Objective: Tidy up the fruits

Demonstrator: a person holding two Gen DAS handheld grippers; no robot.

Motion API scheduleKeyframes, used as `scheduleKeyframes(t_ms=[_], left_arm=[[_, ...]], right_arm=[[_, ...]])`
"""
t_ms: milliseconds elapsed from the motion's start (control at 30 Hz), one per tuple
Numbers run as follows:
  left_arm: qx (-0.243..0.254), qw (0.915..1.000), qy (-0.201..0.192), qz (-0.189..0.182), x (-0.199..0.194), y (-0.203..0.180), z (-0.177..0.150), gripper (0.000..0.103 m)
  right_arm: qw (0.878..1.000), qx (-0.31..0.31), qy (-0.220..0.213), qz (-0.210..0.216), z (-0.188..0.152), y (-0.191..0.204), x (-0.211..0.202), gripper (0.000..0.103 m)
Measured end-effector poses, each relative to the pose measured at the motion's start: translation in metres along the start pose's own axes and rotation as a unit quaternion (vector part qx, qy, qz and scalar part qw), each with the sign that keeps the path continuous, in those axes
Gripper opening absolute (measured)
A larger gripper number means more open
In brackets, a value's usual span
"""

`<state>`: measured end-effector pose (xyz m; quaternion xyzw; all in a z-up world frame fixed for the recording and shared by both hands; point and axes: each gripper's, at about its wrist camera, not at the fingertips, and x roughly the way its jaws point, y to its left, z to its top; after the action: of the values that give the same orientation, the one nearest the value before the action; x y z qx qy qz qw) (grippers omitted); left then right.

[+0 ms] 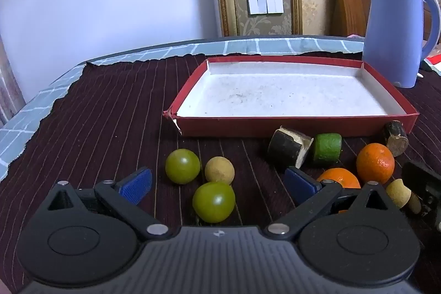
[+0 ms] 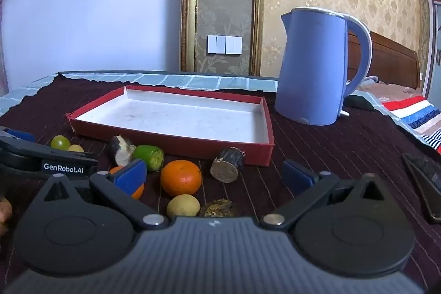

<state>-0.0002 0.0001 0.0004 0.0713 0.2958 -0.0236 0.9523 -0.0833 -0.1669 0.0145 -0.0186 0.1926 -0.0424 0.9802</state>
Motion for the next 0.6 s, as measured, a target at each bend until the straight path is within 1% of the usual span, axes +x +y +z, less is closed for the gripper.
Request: scheduleKeyframes(t_ms=[133, 200, 233, 267, 333, 600], left_arm=[[0.000, 1.0000, -0.008, 0.005, -0.0012, 0.0007, -0.0032, 0.103], [0.000, 1.0000, -0.005, 0.008, -0.0006, -0.0002, -0.0022, 0.103], [-0.003, 1.0000, -0.003, 0.006, 0.0001, 0.0018, -0.0020, 0.103], [-0.006, 1.0000, -0.002, 0.005, 0.0008, 0.0037, -0.0016, 0.103], [-0.009, 0.9999, 0.000, 0.005, 0.0025, 0.0052, -0.0002, 0.103], [-0.011, 0.9999, -0.010, 0.002, -0.0015, 0.0048, -0.0012, 0.103]], right_arm=[[1.000, 0.010, 0.005, -0.003, -0.0011, -0.0057, -0.0009, 0.103], [1.000, 0.002, 0.012, -0.008, -0.0018, -0.0055, 0.0003, 0.103], [1.000, -0.001, 0.010, -0.009, -0.0018, -0.0036, -0.0006, 0.103], [1.000, -0.010, 0.019, -0.013, -0.0008, 0.0000, 0.0043, 0.103], [1.000, -0.006, 0.019, -0.015, -0.0013, 0.0036, 0.0061, 0.103], [0.999, 0.003, 0.029, -0.017, -0.0026, -0.0013, 0.0076, 0.103]])
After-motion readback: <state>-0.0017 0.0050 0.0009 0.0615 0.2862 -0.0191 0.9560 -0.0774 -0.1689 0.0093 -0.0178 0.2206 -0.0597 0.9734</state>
